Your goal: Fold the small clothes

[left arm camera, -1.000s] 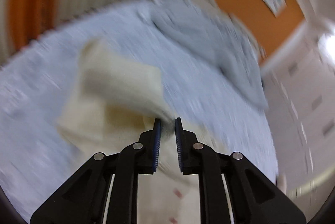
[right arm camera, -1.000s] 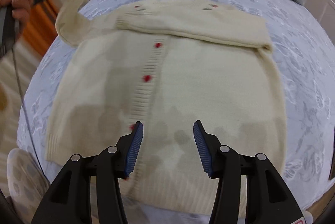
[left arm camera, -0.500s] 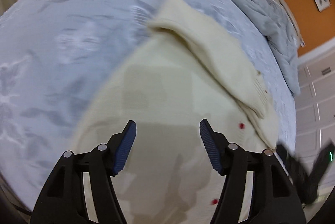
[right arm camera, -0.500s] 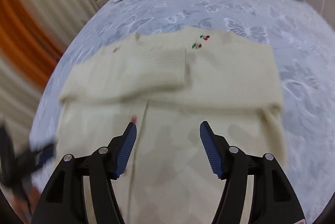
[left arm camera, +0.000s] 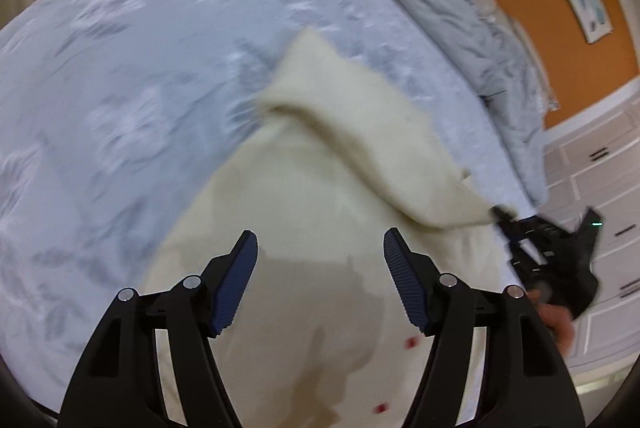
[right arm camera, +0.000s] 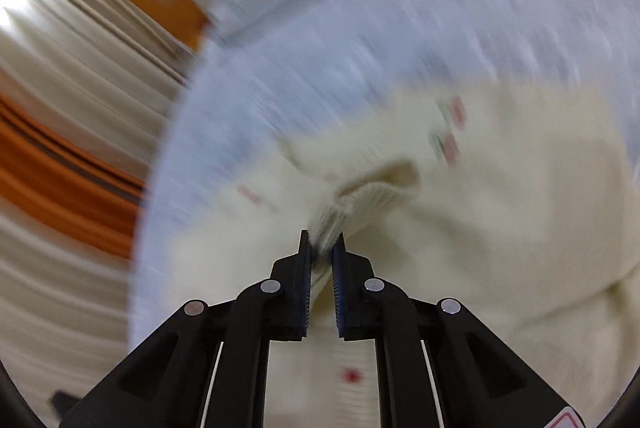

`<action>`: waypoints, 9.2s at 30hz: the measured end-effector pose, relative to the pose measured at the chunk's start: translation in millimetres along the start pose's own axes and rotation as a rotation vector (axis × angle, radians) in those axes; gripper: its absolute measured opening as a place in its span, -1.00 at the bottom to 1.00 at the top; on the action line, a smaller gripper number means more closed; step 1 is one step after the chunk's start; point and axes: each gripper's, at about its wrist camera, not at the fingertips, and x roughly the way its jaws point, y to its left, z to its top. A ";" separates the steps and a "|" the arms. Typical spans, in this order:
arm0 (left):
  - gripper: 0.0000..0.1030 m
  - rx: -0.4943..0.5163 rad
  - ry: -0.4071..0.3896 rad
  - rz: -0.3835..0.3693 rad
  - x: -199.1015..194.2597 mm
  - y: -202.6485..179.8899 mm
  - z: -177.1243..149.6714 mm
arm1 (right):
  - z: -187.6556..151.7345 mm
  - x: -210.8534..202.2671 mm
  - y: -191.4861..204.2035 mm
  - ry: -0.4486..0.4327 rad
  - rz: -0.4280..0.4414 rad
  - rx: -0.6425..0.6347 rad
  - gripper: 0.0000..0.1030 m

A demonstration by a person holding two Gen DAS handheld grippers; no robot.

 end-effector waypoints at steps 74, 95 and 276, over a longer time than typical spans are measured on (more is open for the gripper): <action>0.80 0.161 0.219 0.283 -44.4 70.4 -137.3 | -267.2 -191.3 -146.7 0.315 -0.424 -0.009 0.14; -0.84 0.165 0.196 0.130 -69.3 38.0 -109.0 | -237.2 -214.9 -125.2 0.120 -0.221 0.075 -0.87; -0.70 0.201 0.139 0.097 23.9 -47.4 -44.1 | -126.6 -92.6 -62.9 0.099 -0.216 -0.142 -0.91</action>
